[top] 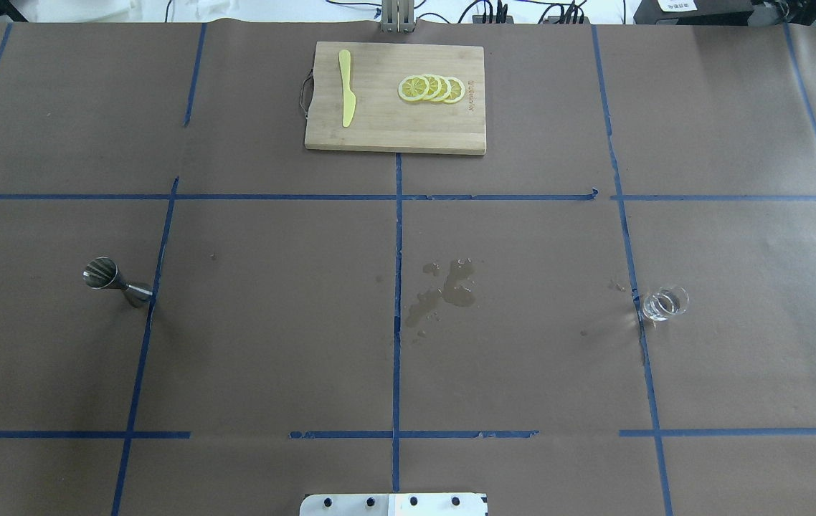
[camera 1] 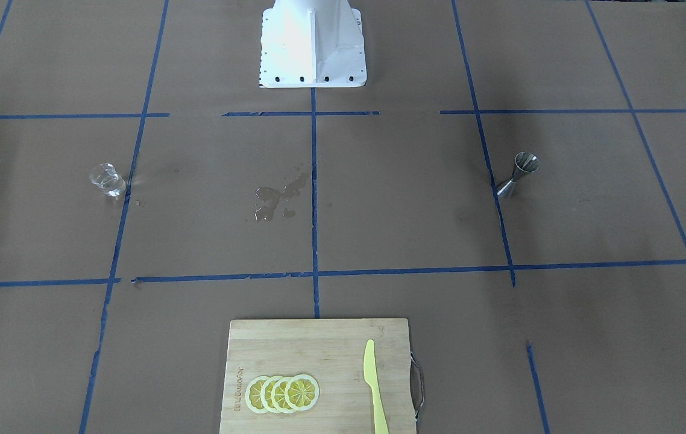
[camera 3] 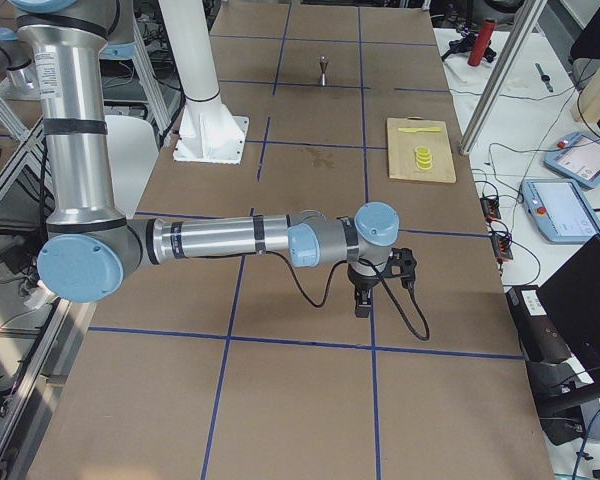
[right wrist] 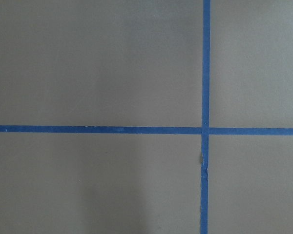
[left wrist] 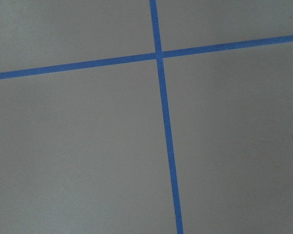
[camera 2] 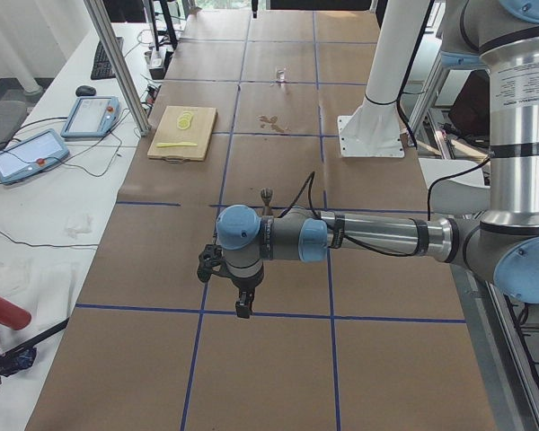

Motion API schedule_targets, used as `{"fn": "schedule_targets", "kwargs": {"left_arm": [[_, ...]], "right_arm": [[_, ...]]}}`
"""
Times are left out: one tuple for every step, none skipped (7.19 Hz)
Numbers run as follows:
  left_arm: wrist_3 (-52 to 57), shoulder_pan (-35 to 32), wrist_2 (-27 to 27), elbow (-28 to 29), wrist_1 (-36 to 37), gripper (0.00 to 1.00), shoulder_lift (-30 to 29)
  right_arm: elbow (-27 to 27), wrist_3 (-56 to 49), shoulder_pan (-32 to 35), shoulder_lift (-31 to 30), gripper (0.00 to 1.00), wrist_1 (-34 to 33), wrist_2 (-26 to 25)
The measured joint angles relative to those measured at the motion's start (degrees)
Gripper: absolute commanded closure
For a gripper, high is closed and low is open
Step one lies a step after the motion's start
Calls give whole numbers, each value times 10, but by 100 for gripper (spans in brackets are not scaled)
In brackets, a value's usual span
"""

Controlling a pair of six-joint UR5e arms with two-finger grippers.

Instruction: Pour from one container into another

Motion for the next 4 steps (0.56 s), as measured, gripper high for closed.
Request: {"fn": "schedule_targets", "kwargs": {"left_arm": [[0, 0, 1, -3, 0, 0, -2], [0, 1, 3, -8, -1, 0, -4], [-1, 1, 3, -11, -1, 0, -5], [-1, 1, 2, -14, -1, 0, -6]], "right_arm": [[0, 0, 0, -1, 0, 0, 0], [-1, 0, 0, -1, 0, 0, 0], [-2, 1, 0, -2, 0, 1, 0], [-3, 2, -1, -3, 0, 2, 2]]}}
